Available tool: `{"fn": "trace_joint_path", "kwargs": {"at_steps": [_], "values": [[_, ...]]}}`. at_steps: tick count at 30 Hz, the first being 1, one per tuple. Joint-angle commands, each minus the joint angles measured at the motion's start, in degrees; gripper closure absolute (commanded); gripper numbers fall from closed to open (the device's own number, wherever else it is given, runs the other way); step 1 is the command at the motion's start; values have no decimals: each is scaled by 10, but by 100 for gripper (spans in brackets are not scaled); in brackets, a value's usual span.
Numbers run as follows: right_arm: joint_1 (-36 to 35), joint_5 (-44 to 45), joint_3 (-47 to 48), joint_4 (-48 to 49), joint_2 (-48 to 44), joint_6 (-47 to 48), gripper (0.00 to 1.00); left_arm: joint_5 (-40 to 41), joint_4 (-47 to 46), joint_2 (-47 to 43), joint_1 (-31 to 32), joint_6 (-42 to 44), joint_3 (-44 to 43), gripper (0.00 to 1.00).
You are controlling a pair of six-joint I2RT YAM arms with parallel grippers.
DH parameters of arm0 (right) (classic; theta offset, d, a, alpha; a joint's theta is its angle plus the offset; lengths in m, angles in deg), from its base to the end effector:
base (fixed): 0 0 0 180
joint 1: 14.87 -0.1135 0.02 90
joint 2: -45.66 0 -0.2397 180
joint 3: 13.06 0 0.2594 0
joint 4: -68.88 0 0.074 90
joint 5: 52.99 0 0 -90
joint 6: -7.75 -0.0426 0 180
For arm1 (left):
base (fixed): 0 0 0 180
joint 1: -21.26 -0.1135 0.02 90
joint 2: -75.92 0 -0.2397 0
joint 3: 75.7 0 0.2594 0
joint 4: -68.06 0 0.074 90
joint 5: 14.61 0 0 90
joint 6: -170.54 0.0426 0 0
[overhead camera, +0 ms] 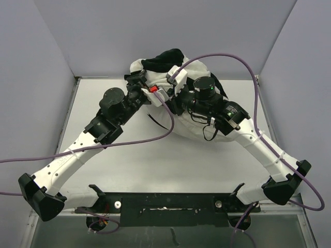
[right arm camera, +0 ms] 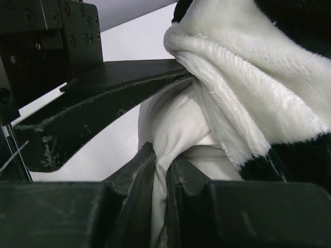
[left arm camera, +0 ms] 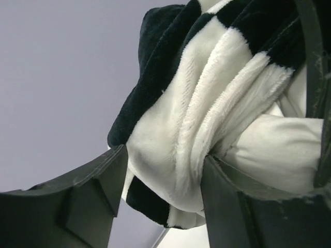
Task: Remove the pillowcase from the pillow
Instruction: Remove the pillow from the pillowcase.
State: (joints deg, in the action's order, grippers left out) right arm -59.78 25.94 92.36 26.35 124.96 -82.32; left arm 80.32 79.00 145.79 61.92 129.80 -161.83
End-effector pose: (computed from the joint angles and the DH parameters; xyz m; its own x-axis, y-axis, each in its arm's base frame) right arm 0.2205 0.2314 0.4305 -0.2011 -0.1988 -0.9592 -0.8231 0.5652 0.0554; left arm 0.2318 -0.1943 0.4220 0.4886 0.5755 -0.6559 0.3280 0.5754 0.7492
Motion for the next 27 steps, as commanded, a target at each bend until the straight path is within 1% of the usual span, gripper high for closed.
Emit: {"fn": "trace_joint_path", "kwargs": {"at_steps": [1, 2, 4, 6, 7, 8, 9, 10, 12, 13, 14, 19, 24, 27], "values": [[-13, -87, 1, -14, -28, -23, 100, 96, -92, 14, -24, 43, 8, 40], [-14, -93, 0, -14, -29, -23, 100, 94, -92, 15, -24, 55, 22, 36], [-15, -107, -4, -14, -36, -20, 100, 116, -76, 28, -25, 43, 22, 34], [-14, -113, -15, -13, -46, -19, 100, 131, -10, 47, -45, -20, -27, 35], [-14, -113, -20, -13, -51, -18, 100, 126, 25, 56, -63, -67, -58, 36], [-15, -112, -27, -13, -55, -18, 100, 117, 65, 66, -90, -109, -99, 41], [-15, -111, -32, -12, -58, -19, 100, 108, 81, 74, -101, -139, -119, 46], [-14, -111, -36, -13, -61, -19, 100, 99, 105, 80, -118, -161, -149, 59], [-14, -112, -45, -13, -63, -22, 100, 89, 118, 85, -128, -176, -169, 86], [-14, -113, -50, -12, -65, -22, 100, 86, 119, 84, -129, -174, -170, 93], [-15, -114, -55, -12, -66, -23, 100, 85, 119, 83, -129, -174, -170, 97], [-14, -121, -86, -9, -85, -29, 100, 109, 84, 79, -137, -166, -155, 98], [-15, -122, -112, -17, -107, -27, 100, 128, 75, 91, -177, -178, -181, 96], [-14, -130, -123, -22, -118, -28, 100, 124, 67, 100, -205, -175, -189, 100]]}}
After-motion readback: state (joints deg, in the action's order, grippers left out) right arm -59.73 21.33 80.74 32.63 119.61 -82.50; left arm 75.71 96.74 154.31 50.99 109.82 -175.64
